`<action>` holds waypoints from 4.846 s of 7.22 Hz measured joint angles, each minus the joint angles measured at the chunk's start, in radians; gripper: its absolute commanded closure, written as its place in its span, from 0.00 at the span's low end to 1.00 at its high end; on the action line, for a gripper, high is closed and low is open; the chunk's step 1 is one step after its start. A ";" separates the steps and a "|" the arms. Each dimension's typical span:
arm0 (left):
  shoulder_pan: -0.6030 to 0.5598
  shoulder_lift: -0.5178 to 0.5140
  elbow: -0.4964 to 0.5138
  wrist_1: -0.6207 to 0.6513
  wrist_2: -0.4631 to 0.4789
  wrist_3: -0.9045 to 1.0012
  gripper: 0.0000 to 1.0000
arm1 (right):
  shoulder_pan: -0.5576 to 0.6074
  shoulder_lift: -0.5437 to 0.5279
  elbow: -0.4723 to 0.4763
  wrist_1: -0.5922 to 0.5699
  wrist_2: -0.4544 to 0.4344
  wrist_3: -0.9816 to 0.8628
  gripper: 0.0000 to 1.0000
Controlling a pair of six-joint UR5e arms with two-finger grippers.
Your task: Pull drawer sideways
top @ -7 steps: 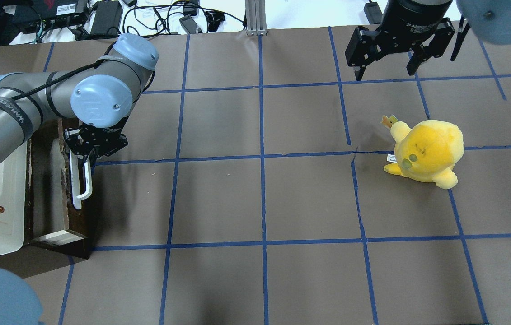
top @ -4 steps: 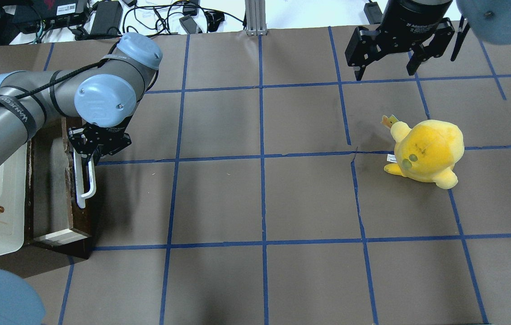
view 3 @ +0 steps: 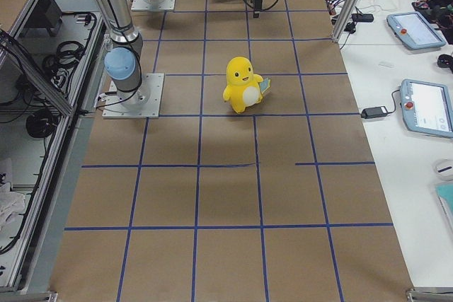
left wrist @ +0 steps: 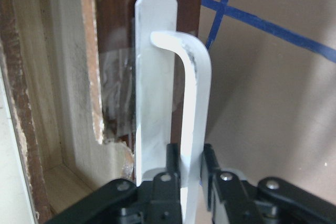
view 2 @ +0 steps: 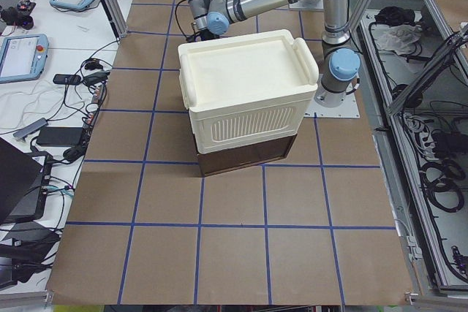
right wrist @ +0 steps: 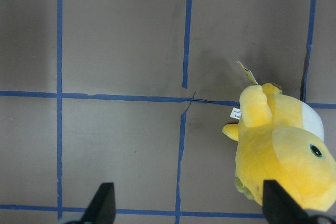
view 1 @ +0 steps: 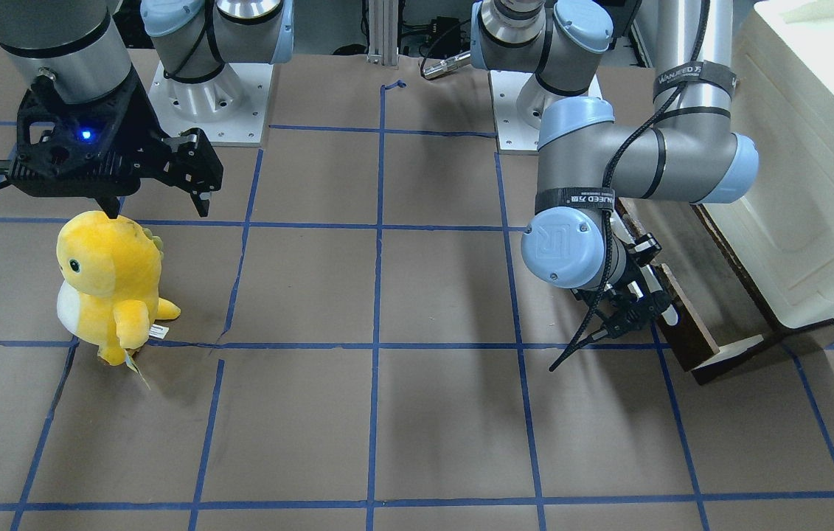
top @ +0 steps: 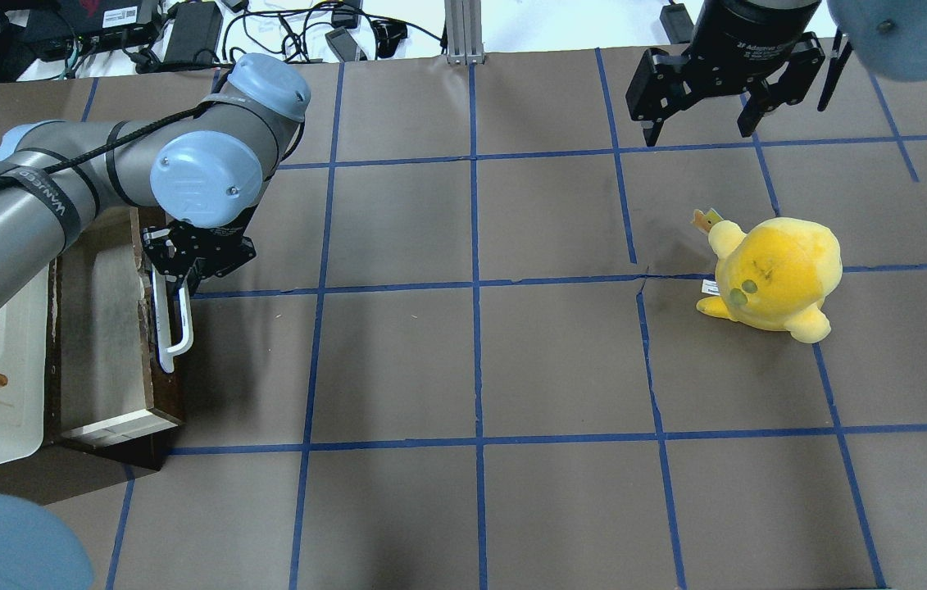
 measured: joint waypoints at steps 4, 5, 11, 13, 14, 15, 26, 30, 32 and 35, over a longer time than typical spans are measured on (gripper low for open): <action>-0.026 -0.013 0.016 0.000 -0.021 -0.021 0.79 | 0.000 0.000 0.000 0.000 -0.001 0.000 0.00; -0.036 -0.022 0.023 0.000 -0.022 -0.031 0.78 | 0.000 0.000 0.000 0.000 -0.001 0.000 0.00; -0.077 -0.039 0.043 0.000 -0.028 -0.059 0.75 | 0.000 0.000 0.000 0.000 0.000 0.000 0.00; -0.085 -0.040 0.059 -0.008 -0.044 -0.061 0.75 | 0.000 0.000 0.000 0.000 -0.001 0.000 0.00; -0.091 -0.040 0.064 -0.012 -0.049 -0.062 0.75 | 0.000 0.000 0.000 0.000 0.000 0.000 0.00; -0.096 -0.041 0.067 -0.014 -0.052 -0.063 0.74 | 0.000 0.000 0.000 0.000 0.000 0.000 0.00; -0.094 0.111 0.249 -0.011 -0.333 0.167 0.00 | 0.000 0.000 0.000 0.000 0.000 0.000 0.00; -0.027 0.242 0.282 -0.014 -0.511 0.478 0.00 | 0.000 0.000 0.000 0.000 -0.001 0.000 0.00; 0.054 0.283 0.253 -0.021 -0.551 0.678 0.00 | 0.000 0.000 0.000 0.000 0.000 0.000 0.00; 0.139 0.318 0.177 -0.018 -0.608 0.783 0.00 | 0.000 0.000 0.000 0.000 -0.001 0.000 0.00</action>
